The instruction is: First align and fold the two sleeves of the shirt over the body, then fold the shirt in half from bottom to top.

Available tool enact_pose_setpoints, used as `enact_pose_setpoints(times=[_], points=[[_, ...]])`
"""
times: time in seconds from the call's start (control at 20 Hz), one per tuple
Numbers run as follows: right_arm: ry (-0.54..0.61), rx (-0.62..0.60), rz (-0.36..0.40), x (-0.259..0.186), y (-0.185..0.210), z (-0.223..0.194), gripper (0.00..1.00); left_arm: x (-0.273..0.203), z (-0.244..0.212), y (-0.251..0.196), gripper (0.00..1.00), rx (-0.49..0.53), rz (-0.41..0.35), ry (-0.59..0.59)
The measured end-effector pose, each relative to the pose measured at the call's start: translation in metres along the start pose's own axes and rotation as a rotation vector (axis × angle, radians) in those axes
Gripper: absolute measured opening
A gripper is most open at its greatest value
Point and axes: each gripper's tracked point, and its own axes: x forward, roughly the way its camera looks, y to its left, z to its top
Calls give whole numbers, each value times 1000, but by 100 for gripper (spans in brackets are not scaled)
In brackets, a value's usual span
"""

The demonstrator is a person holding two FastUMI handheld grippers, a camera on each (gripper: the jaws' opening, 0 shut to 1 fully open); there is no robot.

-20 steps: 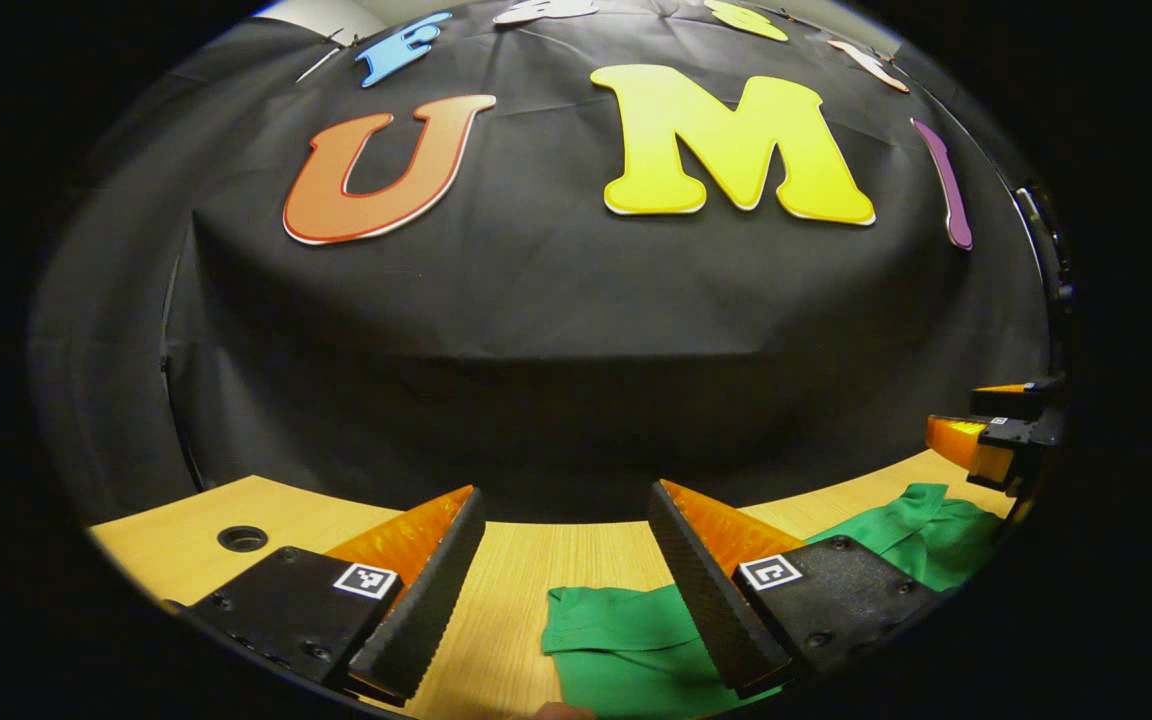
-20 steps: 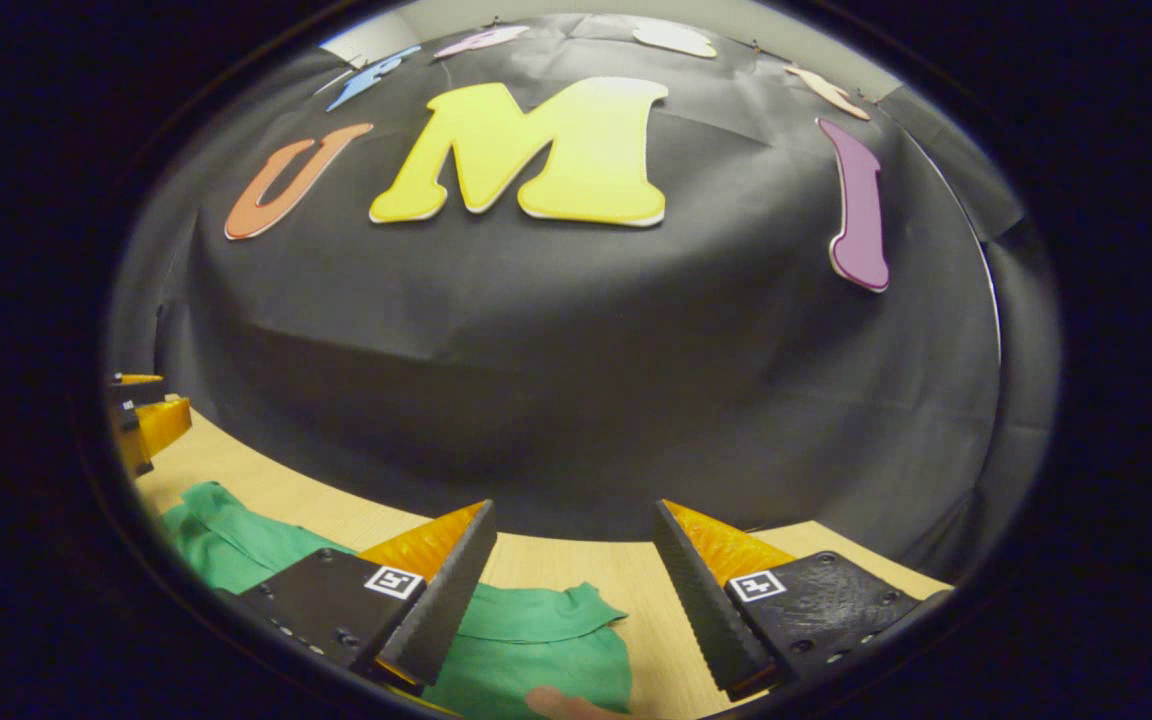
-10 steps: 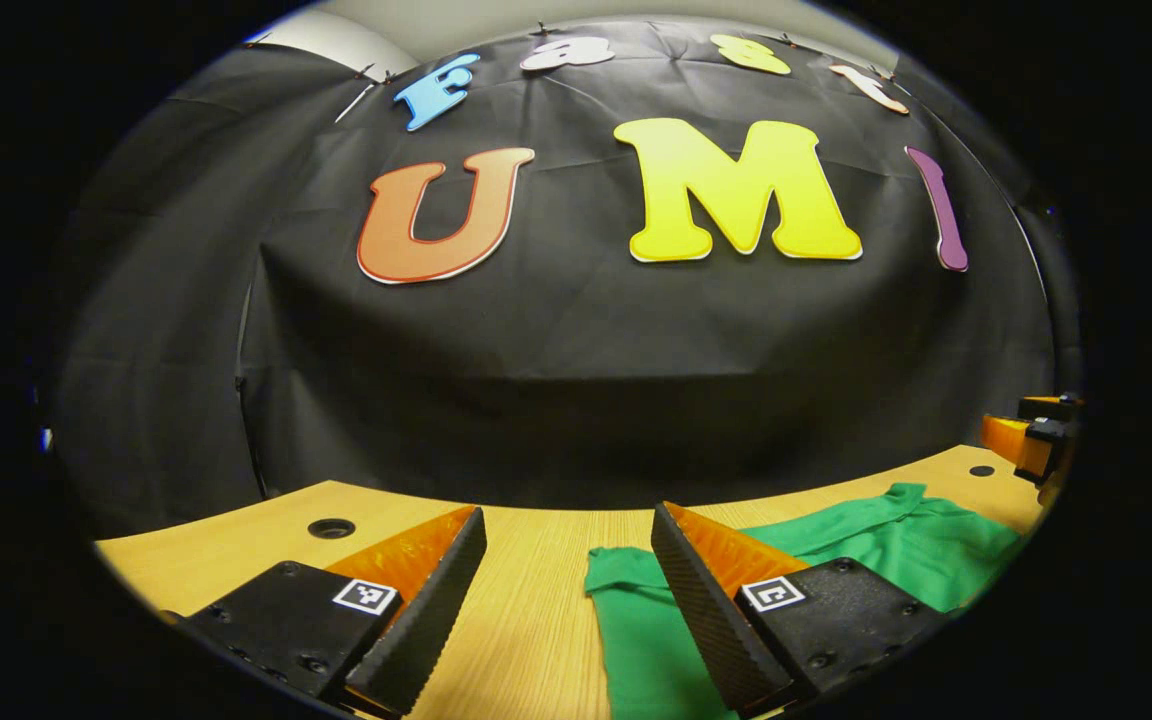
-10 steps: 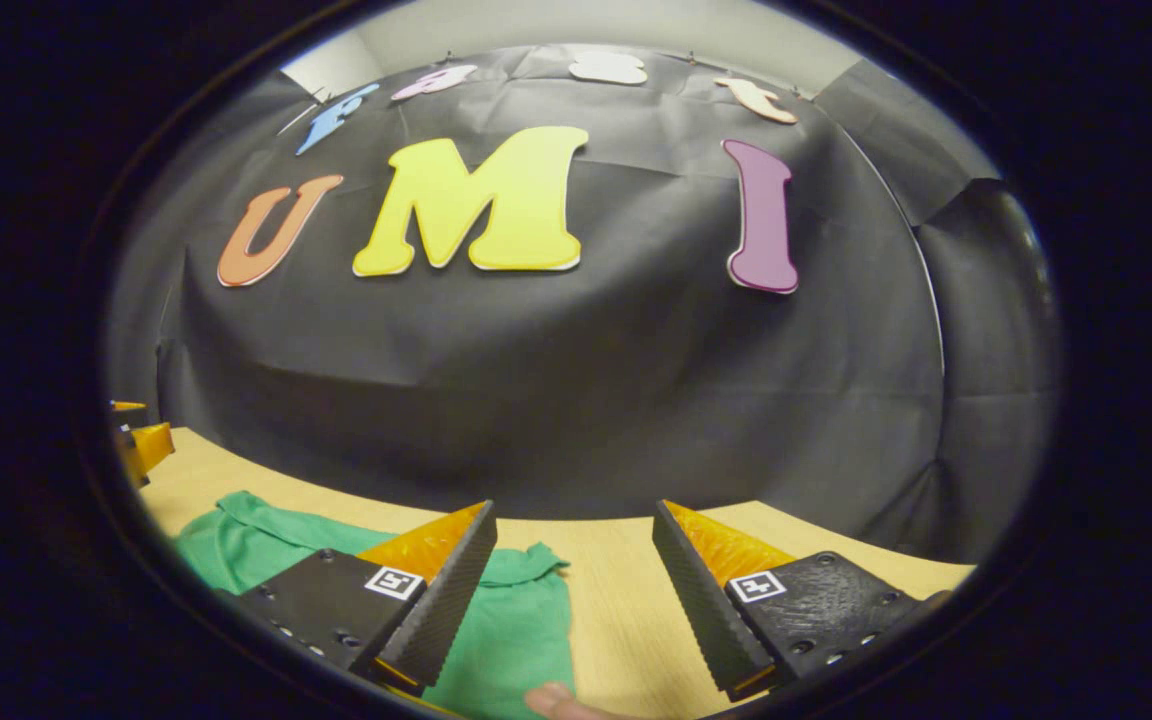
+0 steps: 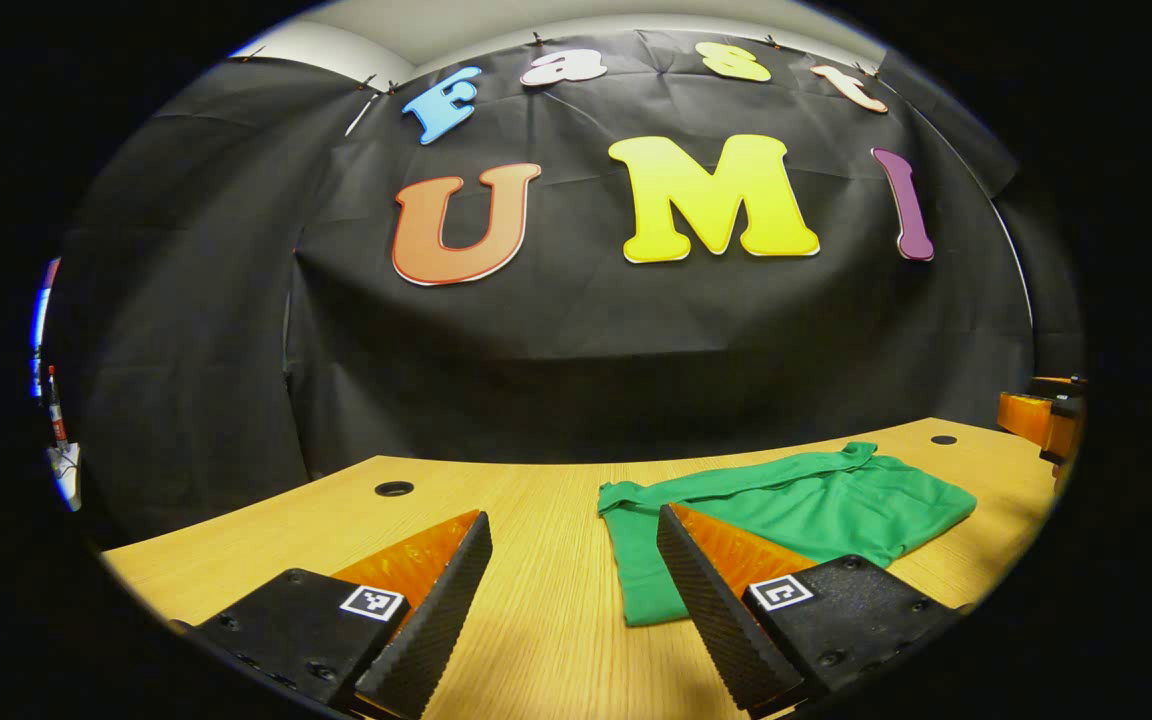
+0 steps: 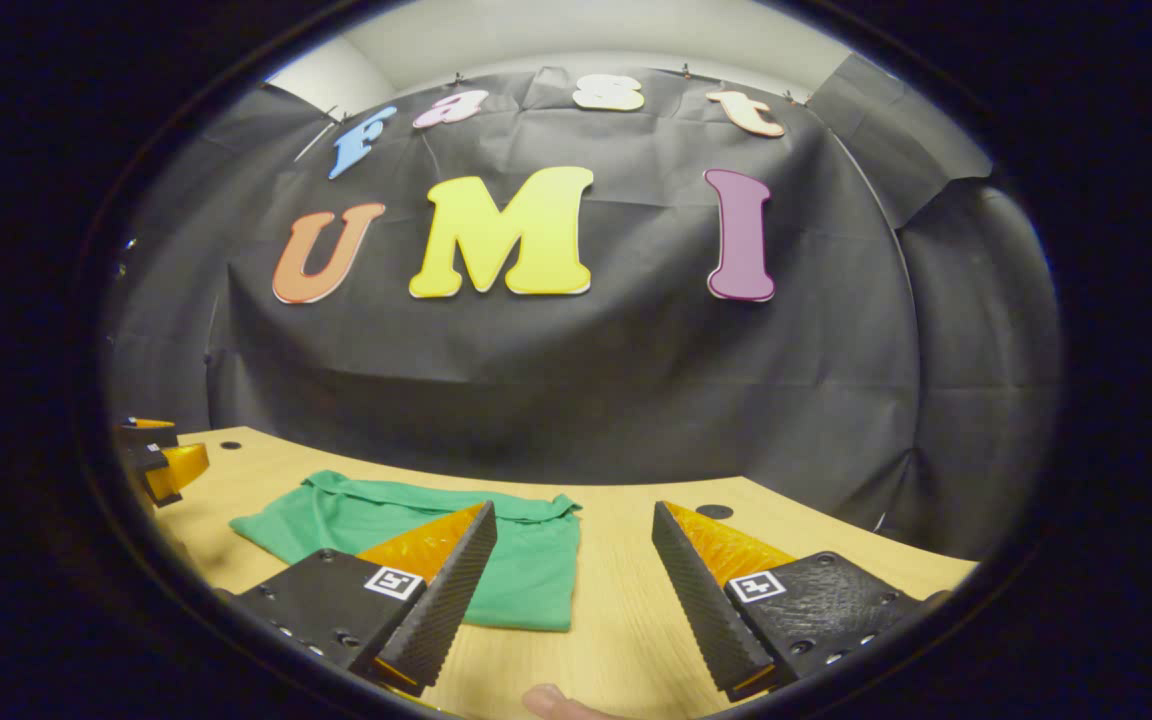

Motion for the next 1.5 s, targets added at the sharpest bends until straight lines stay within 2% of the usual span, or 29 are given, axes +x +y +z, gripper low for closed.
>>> enact_pose_setpoints(times=[0.1,0.15,0.3,0.4,0.55,0.7,0.8,0.85,0.95,1.2,1.4,1.5], points=[[-22,49,44,-36,1,15,96,-26,6,14,100,-18,44,5],[-20,60,34,-50,-7,19,96,-41,7,17,100,-39,51,9],[-4,-10,27,-86,-19,26,95,-80,41,18,100,-102,34,-33],[41,-47,20,-103,-26,28,96,-105,59,14,100,-76,17,-34],[68,-45,30,-133,-31,47,95,-143,81,-12,100,-8,-73,-9],[31,-49,13,-166,-37,80,96,-176,109,-16,100,61,-41,-15],[18,-62,28,-192,-33,99,95,-192,122,-29,93,59,-53,-3],[10,-66,24,-204,-33,109,94,-199,131,-41,100,55,-74,-8],[0,-73,12,-221,-38,124,95,-214,145,-52,100,40,-92,-11],[-45,-54,2,-250,-39,144,94,-244,161,-86,100,-2,-178,-57],[-32,-111,14,-255,-27,137,95,-248,164,-91,100,-5,-185,-79],[-30,-129,48,-255,-13,135,95,-247,164,-92,100,-8,-186,-75]])
